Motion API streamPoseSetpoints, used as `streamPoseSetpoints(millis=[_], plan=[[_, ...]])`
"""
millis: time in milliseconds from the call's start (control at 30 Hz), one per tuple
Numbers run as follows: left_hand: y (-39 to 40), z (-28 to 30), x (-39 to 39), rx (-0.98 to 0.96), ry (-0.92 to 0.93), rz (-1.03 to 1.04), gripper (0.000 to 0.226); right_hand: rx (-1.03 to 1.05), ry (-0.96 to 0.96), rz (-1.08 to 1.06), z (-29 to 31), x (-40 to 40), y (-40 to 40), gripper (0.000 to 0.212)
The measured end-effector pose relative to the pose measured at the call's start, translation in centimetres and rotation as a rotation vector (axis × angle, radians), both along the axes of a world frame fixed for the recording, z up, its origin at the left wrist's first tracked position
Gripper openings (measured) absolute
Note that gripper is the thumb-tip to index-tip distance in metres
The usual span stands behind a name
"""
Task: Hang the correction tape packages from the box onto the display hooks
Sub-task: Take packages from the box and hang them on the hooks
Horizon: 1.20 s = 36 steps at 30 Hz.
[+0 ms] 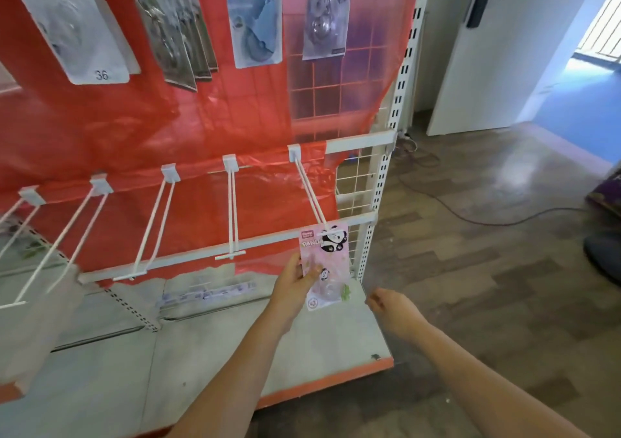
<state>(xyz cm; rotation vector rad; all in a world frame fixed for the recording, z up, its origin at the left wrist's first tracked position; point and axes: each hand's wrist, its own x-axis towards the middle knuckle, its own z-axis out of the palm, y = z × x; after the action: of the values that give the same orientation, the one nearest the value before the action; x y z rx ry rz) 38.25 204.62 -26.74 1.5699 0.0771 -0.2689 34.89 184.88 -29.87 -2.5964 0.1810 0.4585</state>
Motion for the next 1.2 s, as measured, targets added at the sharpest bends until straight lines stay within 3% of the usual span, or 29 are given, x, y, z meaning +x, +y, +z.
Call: streamPoseSetpoints(millis=[333,533,767,900,1000,1200], plan=[[-0.4,-1.2,5.4,0.066,-0.041,0.123,0.009,0.043,0.043,-0.018,-3.1,1.8,1.4,0.031],[-1.0,-1.9,13.8,0.308,0.033,0.293,0.034,-0.003,0.028,-0.015,-4.6,4.1,0.4,0.031],[-1.5,-3.5,19.5,0.323,0.037,0.413,0.058,-0.045,0.028,-0.033,-6.5,5.7,-0.6,0.032],[-1.5,-4.0,20.9,0.294,0.057,0.388,0.053,-0.036,0.072,-0.016,-7.0,6.1,-0.6,0.027],[-0.9,-5.2,21.0,0.408,0.083,0.255,0.056,-0.032,0.077,-0.018,-7.4,6.2,-0.3,0.026],[1.2,-9.9,12.8,0.589,0.074,0.092,0.028,-0.066,0.065,0.020,-7.8,4.3,1.6,0.035]])
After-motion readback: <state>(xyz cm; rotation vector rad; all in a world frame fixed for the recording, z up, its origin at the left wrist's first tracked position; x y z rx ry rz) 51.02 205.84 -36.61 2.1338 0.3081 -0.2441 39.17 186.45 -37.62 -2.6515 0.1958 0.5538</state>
